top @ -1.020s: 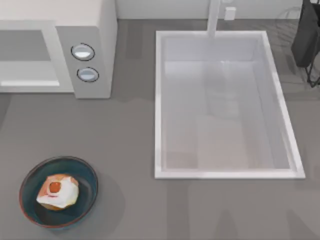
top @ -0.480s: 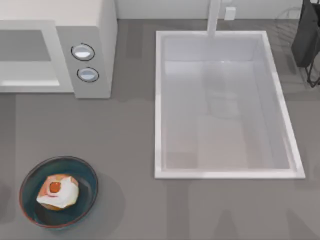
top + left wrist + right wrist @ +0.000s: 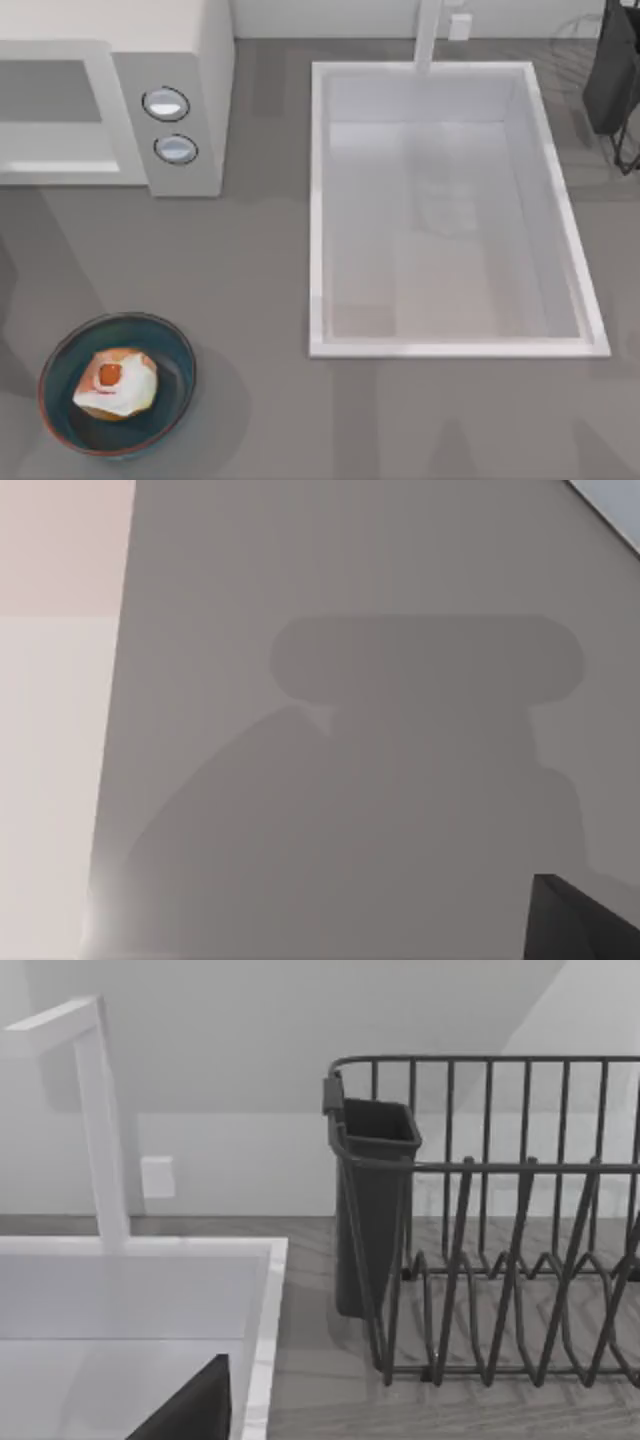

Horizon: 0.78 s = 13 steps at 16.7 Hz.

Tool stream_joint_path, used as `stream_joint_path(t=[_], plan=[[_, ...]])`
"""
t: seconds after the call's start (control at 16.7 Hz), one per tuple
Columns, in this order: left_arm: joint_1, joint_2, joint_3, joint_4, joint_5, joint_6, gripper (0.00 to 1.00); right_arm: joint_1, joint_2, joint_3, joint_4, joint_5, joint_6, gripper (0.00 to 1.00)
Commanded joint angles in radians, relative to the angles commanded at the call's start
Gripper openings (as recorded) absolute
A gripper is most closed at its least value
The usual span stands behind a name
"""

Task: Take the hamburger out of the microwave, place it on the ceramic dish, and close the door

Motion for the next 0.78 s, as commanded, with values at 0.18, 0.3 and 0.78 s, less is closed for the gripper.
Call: stream_joint_path(t=[0.18,0.3,0.78], plan=[[-0.011,-0.013,-0.017,0.004,-0.008,-0.016,0.00,0.000,0.000,0.000,0.000,0.000,0.000,1.00],[-0.068,-0.071,-0.071,0.024,-0.042,-0.071,0.00,0.000,0.000,0.000,0.000,0.000,0.000,1.00],[-0.299,-0.311,-0.281,0.104,-0.175,-0.287,0.00,0.000,0.000,0.000,0.000,0.000,0.000,1.00]])
